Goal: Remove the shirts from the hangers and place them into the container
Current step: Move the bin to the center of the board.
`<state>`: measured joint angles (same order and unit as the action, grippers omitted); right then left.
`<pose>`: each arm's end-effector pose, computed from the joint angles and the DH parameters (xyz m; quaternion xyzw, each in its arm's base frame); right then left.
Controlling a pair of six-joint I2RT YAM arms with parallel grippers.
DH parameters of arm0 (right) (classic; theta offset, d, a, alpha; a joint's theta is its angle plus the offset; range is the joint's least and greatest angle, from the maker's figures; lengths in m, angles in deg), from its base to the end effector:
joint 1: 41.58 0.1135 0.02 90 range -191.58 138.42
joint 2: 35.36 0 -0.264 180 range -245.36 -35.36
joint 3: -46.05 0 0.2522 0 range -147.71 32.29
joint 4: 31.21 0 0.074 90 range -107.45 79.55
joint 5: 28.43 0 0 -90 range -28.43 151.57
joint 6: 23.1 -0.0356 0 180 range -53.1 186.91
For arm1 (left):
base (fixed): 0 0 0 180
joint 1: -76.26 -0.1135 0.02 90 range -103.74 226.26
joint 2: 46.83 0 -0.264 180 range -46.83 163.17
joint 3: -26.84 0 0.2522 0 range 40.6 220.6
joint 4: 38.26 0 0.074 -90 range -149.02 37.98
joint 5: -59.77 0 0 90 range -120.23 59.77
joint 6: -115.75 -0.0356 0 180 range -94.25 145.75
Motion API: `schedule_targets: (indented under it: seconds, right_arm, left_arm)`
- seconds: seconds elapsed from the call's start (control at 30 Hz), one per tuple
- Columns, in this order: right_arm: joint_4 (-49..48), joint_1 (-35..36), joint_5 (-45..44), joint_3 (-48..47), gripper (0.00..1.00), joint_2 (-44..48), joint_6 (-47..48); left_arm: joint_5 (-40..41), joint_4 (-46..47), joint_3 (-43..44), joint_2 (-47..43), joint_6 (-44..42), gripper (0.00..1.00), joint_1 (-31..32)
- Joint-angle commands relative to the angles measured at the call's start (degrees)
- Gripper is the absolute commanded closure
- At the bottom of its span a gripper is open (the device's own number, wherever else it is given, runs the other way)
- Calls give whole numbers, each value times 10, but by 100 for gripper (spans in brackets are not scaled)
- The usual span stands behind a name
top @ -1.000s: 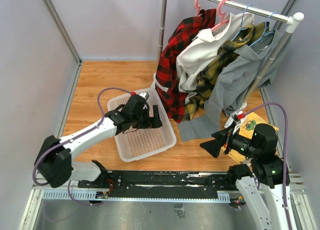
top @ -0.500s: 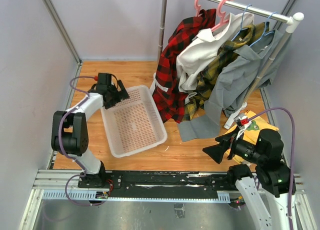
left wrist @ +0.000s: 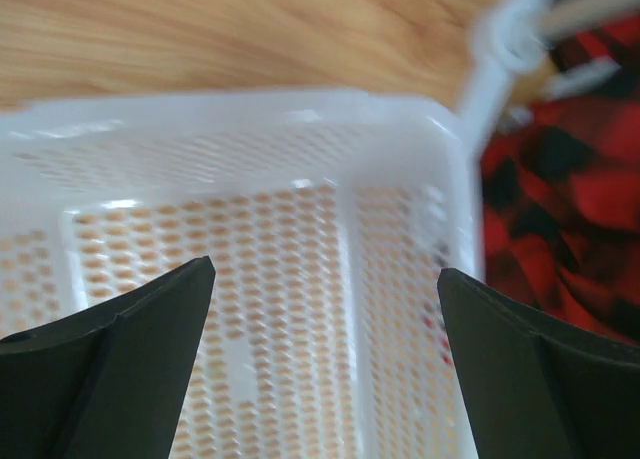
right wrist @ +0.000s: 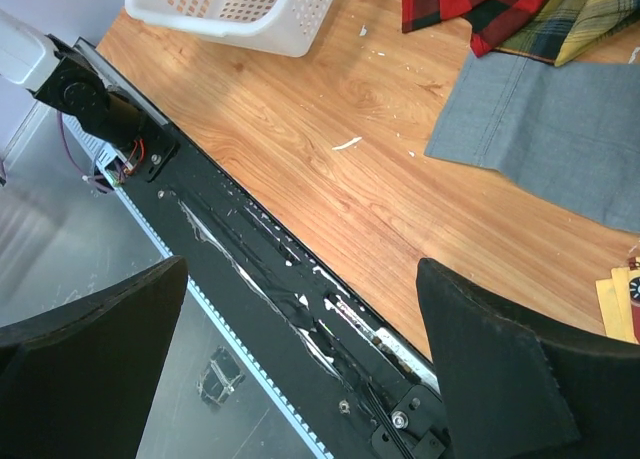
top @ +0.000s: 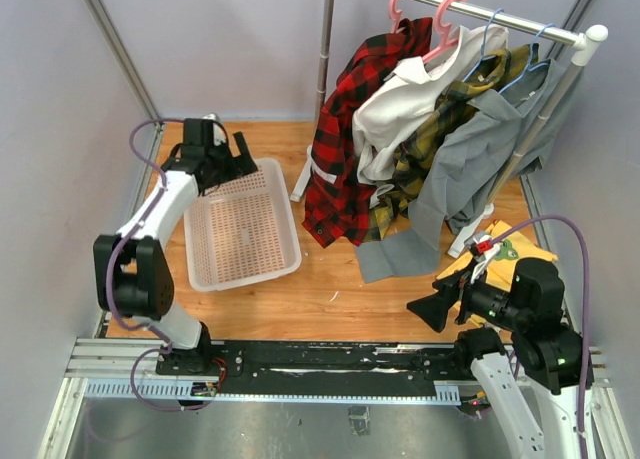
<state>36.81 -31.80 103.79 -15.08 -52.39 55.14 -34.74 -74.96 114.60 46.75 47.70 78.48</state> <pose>0.0358 0.0304 0.3256 -0.1828 0.7853 0.3916 0.4433 0.3677 -0.0171 0.2774 -0.1411 0.9039 -0.1194 0.3858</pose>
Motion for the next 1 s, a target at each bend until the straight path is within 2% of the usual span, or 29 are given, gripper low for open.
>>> schedule_targets:
  seconds: [0.0,0.1,0.13,0.27,0.47,0.63,0.8,0.87,0.97]
  right_arm:
    - [-28,-12,-3,10,2,-9,4]
    - [-43,-12,-15,11,2,-21,2]
    - [-46,-12,-18,10,2,-26,2]
    - [-54,-12,-35,11,2,-39,5]
    - [-68,-12,-46,17,2,-50,1]
    - [-72,-12,-58,19,2,-46,-6]
    - [-74,-12,-72,19,2,-41,-7]
    - [-77,-12,-80,20,2,-42,-9]
    - [-89,-12,-90,23,2,-43,-14]
  left_arm:
    - [-47,-8,-53,-107,-27,0,124]
    - [18,-11,-96,-153,-3,0,243]
    - [63,-17,-107,-165,17,0,276]
    - [128,-47,-135,-186,62,0,350]
    - [78,1,-144,-225,85,0,457]
    - [-29,120,-189,-244,125,0,489]
    - [-63,168,-205,-209,128,0,509]
    - [-61,164,-207,-178,136,0,509]
    - [-13,129,-206,-138,145,0,509]
